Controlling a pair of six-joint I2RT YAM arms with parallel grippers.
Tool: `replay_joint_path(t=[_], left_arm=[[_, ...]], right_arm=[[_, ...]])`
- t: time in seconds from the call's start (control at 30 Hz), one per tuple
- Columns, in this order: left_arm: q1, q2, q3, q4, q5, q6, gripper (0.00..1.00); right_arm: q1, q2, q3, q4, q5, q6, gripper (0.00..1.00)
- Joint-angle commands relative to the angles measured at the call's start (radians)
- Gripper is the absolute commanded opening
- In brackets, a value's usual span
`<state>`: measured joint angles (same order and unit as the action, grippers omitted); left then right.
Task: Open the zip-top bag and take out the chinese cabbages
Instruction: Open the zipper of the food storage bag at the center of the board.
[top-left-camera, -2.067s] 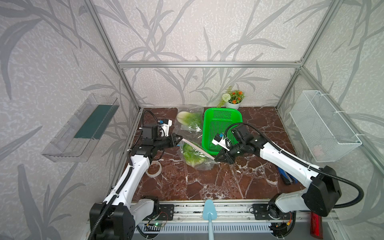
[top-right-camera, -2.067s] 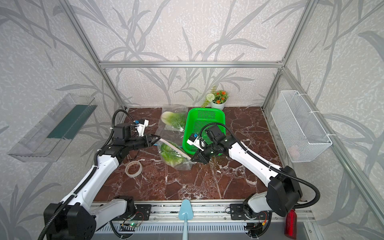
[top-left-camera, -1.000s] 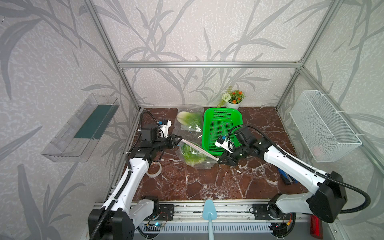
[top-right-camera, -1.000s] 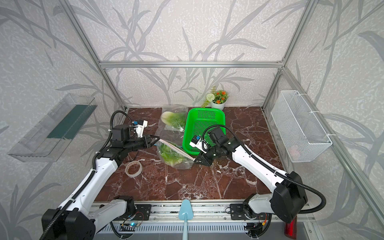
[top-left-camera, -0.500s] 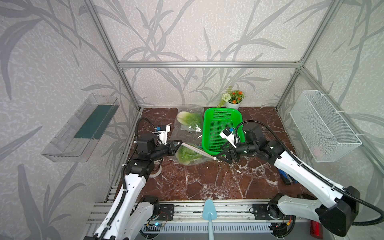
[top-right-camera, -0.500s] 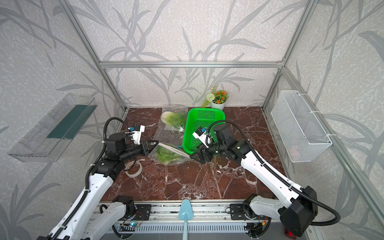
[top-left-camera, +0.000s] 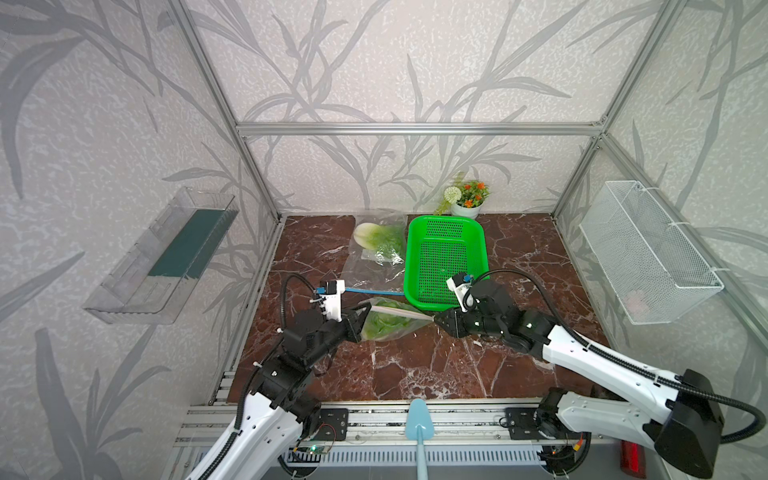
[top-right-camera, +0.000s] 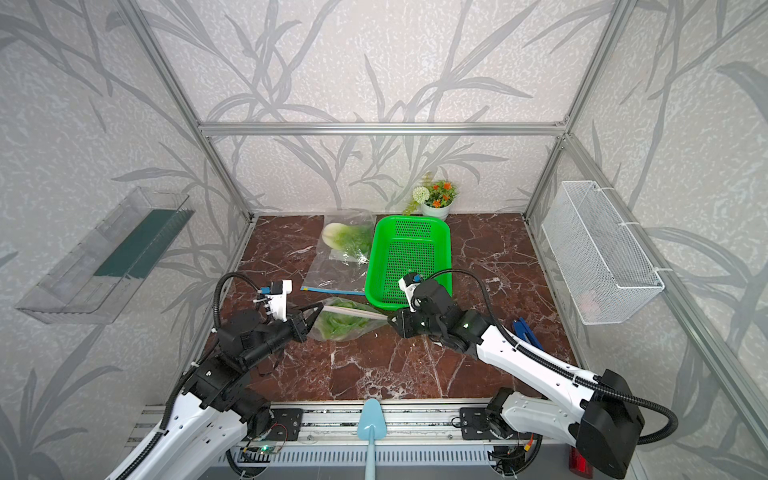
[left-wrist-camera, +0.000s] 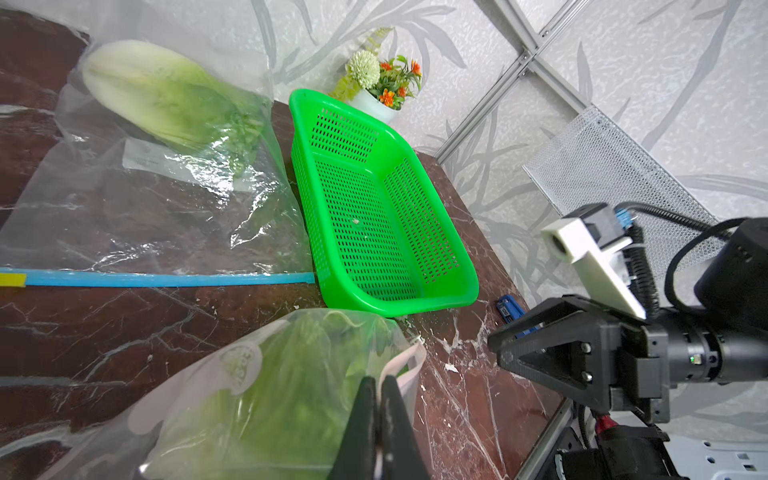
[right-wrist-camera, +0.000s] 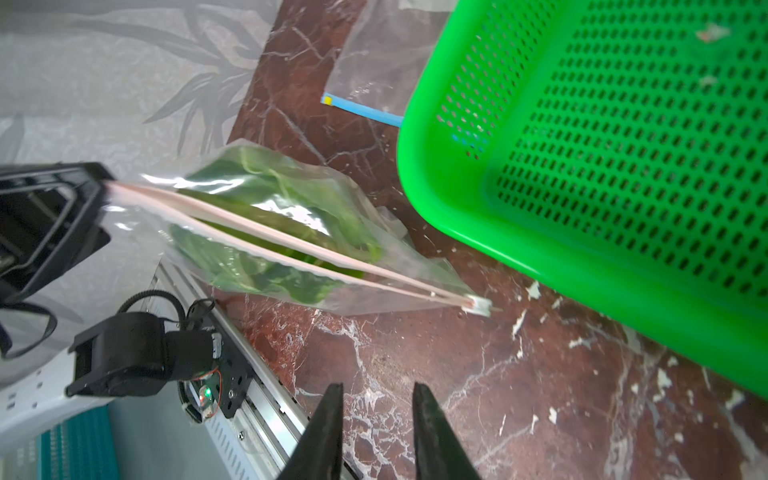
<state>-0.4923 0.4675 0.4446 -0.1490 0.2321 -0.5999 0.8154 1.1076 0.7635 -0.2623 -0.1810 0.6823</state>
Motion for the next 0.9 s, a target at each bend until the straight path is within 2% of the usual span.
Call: replay_joint_path(t=[0.0,0.1,0.2,0.57,0.87], left_arm=[[-0.039,-0.026,-0.010,0.037,-0.137,-0.031,0.00],[-0.068,-0.026,-0.021,0.065,-0.142,-0.036,0.00],[-0.101,-0.025,-0.023,0.083,-0.153,-0.034,0.00],[-0.190,-0.026,-0.040,0.107,-0.224,-0.008,0.00],[-0.215,-0.026,-0.045,0.120,-0.234,0.005,0.00]], right_arm=[[0.040,-0.042,-0.031,0.045,0.137,0.256,0.34],[0.057,-0.046,-0.072,0.098,0.146,0.346,0.49],[0.060,-0.028,-0.085,0.150,0.134,0.414,0.54],[0.072,0.141,-0.068,0.329,0.054,0.571,0.54],[0.077,0.184,-0.079,0.399,0.098,0.641,0.55]])
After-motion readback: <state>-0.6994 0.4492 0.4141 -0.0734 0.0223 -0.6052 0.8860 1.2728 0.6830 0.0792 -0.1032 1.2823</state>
